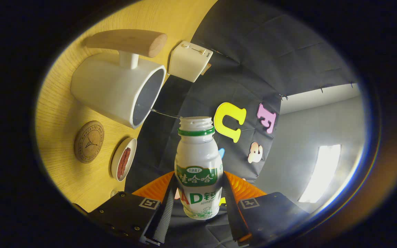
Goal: Take the bottle from table, then pour the juice into the cup, finally place the bottle on the coaster
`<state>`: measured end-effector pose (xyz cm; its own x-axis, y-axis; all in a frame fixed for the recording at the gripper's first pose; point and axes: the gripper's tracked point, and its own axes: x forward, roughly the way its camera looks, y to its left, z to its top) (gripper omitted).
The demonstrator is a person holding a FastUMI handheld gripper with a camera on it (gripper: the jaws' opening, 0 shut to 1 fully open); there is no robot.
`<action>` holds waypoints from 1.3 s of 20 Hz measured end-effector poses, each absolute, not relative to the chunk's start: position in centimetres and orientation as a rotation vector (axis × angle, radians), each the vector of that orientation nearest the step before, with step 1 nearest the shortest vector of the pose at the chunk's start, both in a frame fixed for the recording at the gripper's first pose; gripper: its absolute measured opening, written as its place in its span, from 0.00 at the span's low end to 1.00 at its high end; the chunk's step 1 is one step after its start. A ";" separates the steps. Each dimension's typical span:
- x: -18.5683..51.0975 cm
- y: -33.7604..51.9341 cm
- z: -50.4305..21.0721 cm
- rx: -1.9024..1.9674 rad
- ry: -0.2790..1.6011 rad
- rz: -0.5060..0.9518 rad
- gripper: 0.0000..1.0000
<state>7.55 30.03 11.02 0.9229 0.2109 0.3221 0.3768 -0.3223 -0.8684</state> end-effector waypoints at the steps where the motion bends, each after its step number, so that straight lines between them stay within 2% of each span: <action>1: 7.6 30.1 11.0 -1.917 -0.432 -0.177 0.69; 26: 6.5 31.5 10.5 -2.077 -0.540 -0.171 0.69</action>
